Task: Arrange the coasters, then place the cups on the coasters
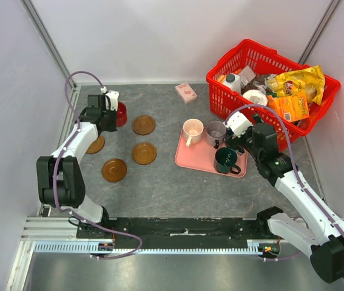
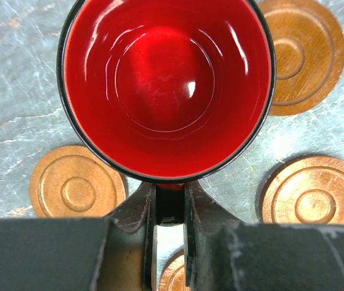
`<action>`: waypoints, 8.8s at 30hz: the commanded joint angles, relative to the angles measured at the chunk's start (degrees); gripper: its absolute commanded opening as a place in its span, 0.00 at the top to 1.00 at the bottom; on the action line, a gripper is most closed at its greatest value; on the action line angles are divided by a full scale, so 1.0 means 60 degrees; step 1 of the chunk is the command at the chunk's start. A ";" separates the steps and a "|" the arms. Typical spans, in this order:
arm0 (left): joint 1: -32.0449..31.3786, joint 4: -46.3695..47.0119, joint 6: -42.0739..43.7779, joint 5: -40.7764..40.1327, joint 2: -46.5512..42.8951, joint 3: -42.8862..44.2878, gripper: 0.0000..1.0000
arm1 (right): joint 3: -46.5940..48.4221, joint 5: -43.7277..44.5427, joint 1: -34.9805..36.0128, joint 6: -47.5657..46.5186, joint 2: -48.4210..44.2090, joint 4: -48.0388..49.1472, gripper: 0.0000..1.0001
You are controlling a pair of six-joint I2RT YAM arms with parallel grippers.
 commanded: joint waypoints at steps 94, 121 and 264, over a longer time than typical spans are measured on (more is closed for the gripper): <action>0.1121 -0.0983 -0.1198 0.1117 0.3315 0.3648 0.77 | -0.0037 0.0177 -0.0017 -0.0040 -0.0046 0.0360 0.02; 0.1121 -0.0705 -0.1198 0.1044 0.2891 0.3253 0.09 | -0.0052 0.0191 -0.0017 -0.0070 -0.0046 0.0374 0.02; 0.1531 -0.1818 0.1102 0.4310 -0.6749 -0.3178 0.00 | 0.2965 -0.6120 0.2532 -0.0245 0.5433 -0.4356 0.02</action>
